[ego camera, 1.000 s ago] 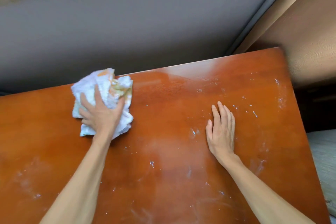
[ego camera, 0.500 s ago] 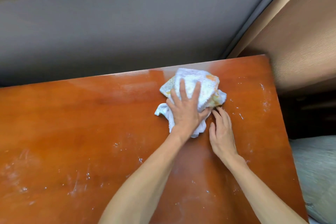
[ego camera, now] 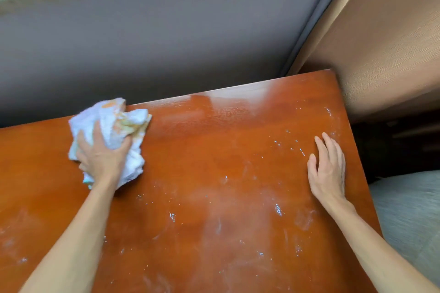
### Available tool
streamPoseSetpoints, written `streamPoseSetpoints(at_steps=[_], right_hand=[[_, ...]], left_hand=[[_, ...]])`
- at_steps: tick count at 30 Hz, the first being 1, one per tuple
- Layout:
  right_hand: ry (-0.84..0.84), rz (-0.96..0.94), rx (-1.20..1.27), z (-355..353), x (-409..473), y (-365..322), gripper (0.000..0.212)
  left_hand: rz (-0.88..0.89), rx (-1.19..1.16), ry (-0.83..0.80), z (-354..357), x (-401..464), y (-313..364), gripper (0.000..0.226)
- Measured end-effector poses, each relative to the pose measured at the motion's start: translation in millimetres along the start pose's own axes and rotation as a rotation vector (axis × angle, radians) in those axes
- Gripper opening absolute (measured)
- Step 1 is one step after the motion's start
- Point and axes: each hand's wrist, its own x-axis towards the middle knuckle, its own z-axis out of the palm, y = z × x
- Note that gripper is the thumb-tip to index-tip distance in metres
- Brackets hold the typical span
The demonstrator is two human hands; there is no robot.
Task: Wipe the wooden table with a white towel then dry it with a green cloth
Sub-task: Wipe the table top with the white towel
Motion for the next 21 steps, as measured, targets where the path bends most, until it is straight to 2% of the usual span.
streamPoseSetpoints(at_steps=[5,7,10,21], right_hand=[[0.06,-0.03,0.002,8.6,-0.7,6.6,0.048],[0.089,-0.03,-0.003,11.9,-0.8,7.3,0.047],[0.115,-0.032,0.004,14.5,-0.6,8.2,0.047],[0.163,-0.065,-0.004,15.4,0.3,9.4,0.046]], left_hand=[[-0.19,0.0,0.066,9.5,-4.9,23.8,0.082],[-0.194,0.018,0.067,18.1,-15.8,45.6,0.083],[-0.101,0.067,0.048,37.2,-41.0,84.3,0.083],[0.459,0.163,-0.176,119.5,-190.3,297.3,0.088]])
